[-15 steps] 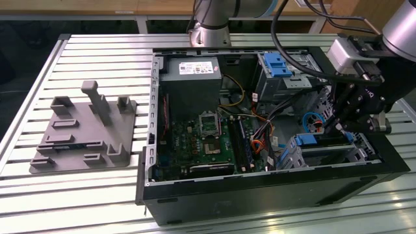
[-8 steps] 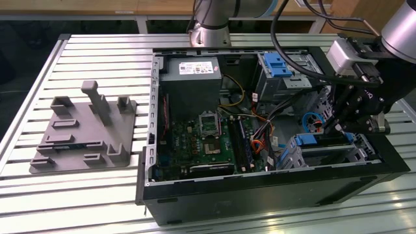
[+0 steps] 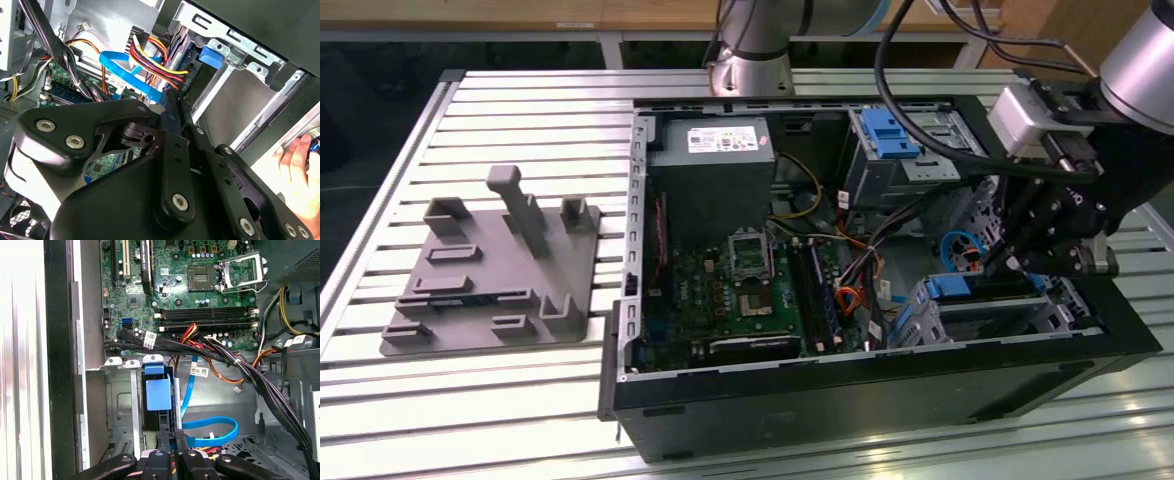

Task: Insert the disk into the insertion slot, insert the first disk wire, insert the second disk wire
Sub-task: 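Insert the second disk wire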

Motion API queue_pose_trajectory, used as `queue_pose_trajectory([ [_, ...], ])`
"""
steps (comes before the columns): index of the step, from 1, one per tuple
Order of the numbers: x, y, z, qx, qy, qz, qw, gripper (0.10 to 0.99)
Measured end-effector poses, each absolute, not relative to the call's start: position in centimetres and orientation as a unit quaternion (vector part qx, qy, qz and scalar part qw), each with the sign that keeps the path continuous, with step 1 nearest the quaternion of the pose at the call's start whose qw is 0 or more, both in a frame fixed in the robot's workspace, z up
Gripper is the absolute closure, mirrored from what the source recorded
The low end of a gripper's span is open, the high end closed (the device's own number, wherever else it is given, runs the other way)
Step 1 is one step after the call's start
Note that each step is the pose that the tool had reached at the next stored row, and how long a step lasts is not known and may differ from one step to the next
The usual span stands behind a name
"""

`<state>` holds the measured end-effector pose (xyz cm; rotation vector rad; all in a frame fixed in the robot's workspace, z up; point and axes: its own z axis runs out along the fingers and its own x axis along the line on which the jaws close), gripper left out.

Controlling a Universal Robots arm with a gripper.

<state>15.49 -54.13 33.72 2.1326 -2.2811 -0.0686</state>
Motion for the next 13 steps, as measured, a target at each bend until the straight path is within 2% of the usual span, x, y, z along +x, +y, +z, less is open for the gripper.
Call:
queue_pose_trajectory([
  [13, 15.54, -54.18, 33.32, 0.683, -0.73, -0.022, 0.009, 0.929],
])
